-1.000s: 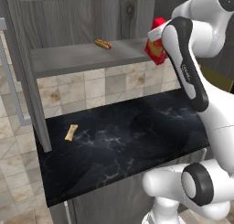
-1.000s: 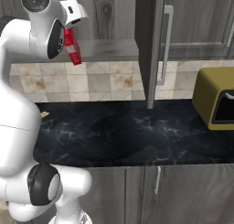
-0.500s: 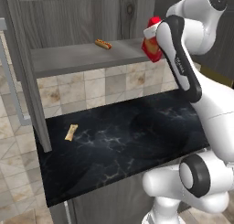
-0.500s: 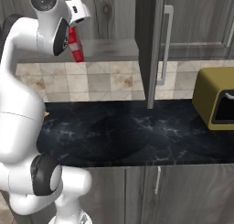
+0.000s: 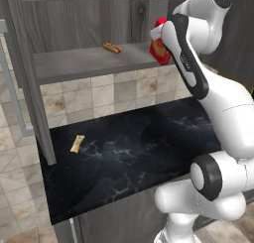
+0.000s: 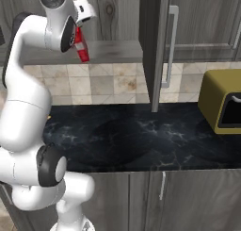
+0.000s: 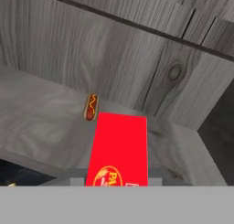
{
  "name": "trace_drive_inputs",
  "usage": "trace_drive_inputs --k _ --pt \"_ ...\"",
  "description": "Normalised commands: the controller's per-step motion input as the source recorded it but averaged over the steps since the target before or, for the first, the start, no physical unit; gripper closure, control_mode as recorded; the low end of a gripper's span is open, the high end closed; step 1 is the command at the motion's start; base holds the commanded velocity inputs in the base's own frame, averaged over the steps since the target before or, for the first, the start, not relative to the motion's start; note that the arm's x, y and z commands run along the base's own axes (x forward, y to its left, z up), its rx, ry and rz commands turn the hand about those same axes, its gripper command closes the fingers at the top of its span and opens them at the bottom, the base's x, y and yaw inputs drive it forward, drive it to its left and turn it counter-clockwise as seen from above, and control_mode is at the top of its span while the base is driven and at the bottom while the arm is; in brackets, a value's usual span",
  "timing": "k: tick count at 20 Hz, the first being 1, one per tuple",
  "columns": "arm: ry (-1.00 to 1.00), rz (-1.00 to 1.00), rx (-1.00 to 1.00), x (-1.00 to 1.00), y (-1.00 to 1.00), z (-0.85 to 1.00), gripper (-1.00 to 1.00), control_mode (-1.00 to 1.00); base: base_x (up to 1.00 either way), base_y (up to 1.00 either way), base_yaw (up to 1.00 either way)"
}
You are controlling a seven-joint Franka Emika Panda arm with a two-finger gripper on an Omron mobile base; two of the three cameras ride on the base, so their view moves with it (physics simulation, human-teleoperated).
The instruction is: Pick the bar and boxed food from the counter and place them in the cabinets closest to them.
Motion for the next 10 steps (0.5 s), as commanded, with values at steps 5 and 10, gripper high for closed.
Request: trace_drive_inputs --k 5,10 --pt "0.05 0.00 0.00 0.39 0.00 -0.04 1.00 -1.00 0.00 0.00 0.00" --pt "0.04 0.00 0.00 0.42 0.01 -0.12 1.00 -1.00 0.00 0.00 0.00"
